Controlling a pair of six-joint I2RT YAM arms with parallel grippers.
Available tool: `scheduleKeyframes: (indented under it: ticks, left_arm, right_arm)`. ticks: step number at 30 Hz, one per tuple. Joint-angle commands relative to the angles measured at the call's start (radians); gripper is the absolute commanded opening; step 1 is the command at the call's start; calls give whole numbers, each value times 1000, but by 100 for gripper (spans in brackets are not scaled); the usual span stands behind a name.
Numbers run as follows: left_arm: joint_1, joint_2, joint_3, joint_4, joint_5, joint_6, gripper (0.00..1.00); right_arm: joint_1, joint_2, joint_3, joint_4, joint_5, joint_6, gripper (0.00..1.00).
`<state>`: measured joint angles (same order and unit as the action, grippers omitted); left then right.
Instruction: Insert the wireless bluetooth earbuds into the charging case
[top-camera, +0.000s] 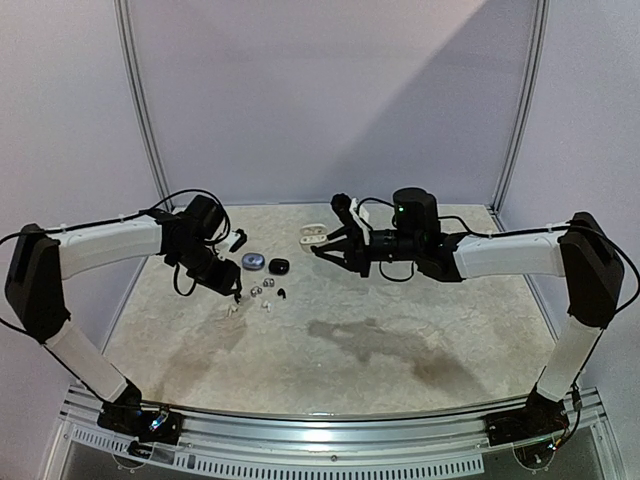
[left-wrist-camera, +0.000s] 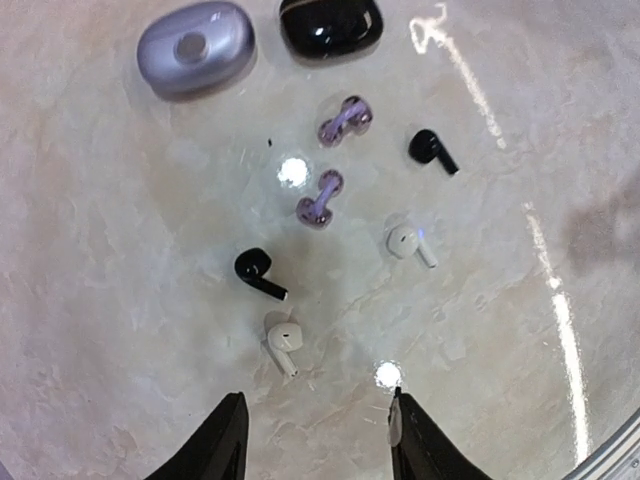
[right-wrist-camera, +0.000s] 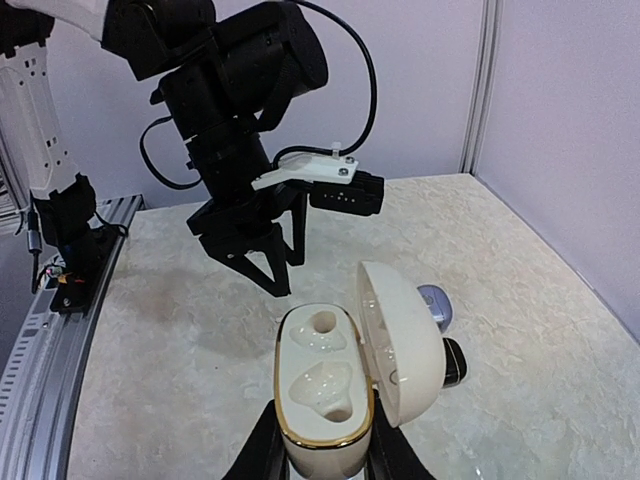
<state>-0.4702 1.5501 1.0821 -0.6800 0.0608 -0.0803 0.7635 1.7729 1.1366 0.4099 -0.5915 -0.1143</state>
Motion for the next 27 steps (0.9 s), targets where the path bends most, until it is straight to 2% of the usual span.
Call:
scheduleKeyframes:
  ticks: [1,6,12,27]
  left_arm:
    - [7,98,46,-85,-56,-87,49]
    - [3,197,92,-84,-86,-103,45]
    - [-1,239,79,-81,-93,-141,45]
    - [1,306,75,-16,-101,-166,36]
  right_arm:
    - [0,-33,-21,-52,34,-47,0]
    - [-7,-33,-24,-83,44,-74,0]
    - [-24,-23,-22,-89,35,-77,0]
    - [-28,-16,-22,-118,27,-78,0]
